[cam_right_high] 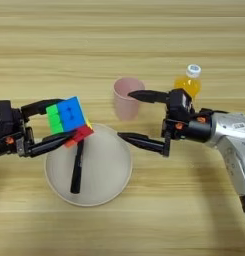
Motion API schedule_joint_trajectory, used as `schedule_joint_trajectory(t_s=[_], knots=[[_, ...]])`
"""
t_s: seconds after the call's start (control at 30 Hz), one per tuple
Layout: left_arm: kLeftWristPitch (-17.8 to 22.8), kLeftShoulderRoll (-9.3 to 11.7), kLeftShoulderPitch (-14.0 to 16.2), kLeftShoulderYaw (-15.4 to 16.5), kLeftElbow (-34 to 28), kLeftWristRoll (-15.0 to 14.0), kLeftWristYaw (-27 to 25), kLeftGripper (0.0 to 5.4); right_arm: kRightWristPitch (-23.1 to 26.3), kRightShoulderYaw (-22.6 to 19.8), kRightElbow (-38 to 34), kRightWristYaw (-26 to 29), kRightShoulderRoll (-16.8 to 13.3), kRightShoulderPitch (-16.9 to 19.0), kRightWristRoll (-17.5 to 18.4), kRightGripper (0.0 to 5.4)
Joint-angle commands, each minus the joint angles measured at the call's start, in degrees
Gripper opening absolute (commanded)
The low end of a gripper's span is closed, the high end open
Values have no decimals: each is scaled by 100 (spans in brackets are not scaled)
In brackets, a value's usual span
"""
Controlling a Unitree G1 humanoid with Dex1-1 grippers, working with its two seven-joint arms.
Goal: Move the objects on the table
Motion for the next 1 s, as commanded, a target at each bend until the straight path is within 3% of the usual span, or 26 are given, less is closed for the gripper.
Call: schedule_joint_trajectory(t_s=[0.03,0.33,0.93,1.0], knots=[[247,183,-17,-188,-230,-134,-184,327,211,219,-155,231,-164,-160,-110,540],[329,198,-99,-654,-195,63,-326,327,769,746,-709,490,-191,-363,-69,540],[189,147,-155,-761,-29,321,-289,327,988,1218,-1090,559,-70,-244,-72,540],[163,135,-163,-763,-14,343,-277,327,966,1225,-1067,547,-60,-241,-90,513]])
